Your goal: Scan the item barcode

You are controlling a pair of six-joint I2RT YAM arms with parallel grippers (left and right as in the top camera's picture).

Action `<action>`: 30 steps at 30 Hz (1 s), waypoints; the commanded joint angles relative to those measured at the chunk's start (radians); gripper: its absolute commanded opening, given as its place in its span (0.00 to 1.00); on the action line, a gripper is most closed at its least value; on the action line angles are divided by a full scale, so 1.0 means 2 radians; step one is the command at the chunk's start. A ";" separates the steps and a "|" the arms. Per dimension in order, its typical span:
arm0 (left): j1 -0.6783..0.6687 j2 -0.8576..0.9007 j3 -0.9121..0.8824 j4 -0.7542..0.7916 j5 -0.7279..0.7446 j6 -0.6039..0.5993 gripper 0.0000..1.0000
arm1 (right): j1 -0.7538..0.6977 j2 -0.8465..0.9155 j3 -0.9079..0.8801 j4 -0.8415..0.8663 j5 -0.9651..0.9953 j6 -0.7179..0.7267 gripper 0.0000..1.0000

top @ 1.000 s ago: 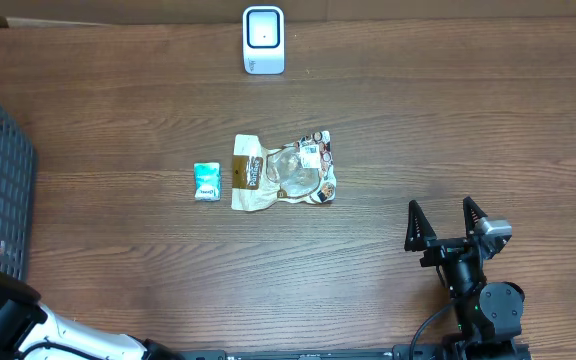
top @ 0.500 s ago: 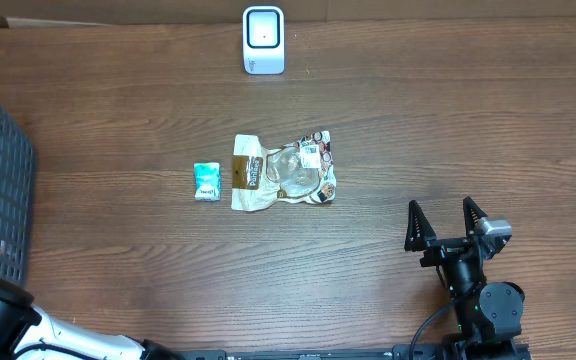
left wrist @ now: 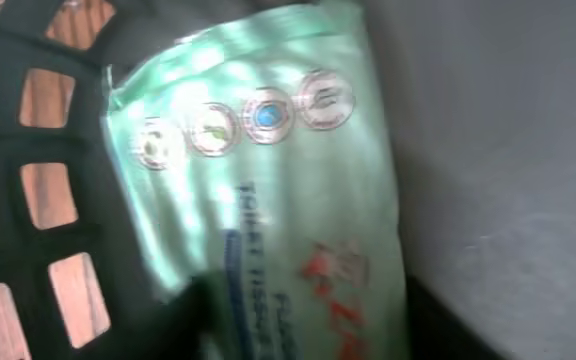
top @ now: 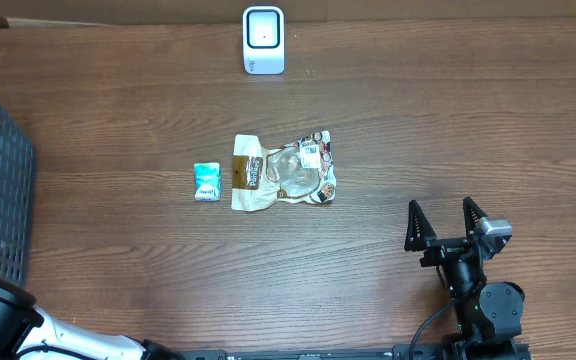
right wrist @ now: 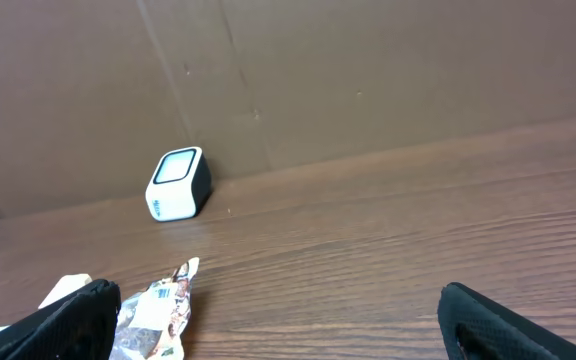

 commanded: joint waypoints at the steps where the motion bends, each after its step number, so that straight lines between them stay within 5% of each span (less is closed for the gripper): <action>1: 0.002 0.011 -0.021 -0.001 0.002 0.006 0.12 | -0.003 -0.004 -0.005 0.003 -0.001 -0.001 1.00; 2: 0.002 0.011 -0.020 -0.001 0.002 0.006 0.04 | -0.003 -0.004 -0.005 0.003 -0.001 -0.001 1.00; 9: 0.002 0.004 0.042 -0.050 0.066 0.006 0.04 | -0.003 -0.004 -0.005 0.003 -0.001 -0.001 1.00; 20: -0.031 -0.042 0.364 -0.217 0.327 -0.009 0.04 | -0.003 -0.004 -0.005 0.003 -0.001 -0.001 1.00; 25: -0.097 -0.097 0.426 -0.261 0.371 -0.007 0.04 | -0.003 -0.004 -0.005 0.003 -0.001 -0.001 1.00; 30: -0.234 -0.152 0.430 -0.334 0.369 0.050 0.04 | -0.003 -0.004 -0.005 0.003 -0.001 -0.001 1.00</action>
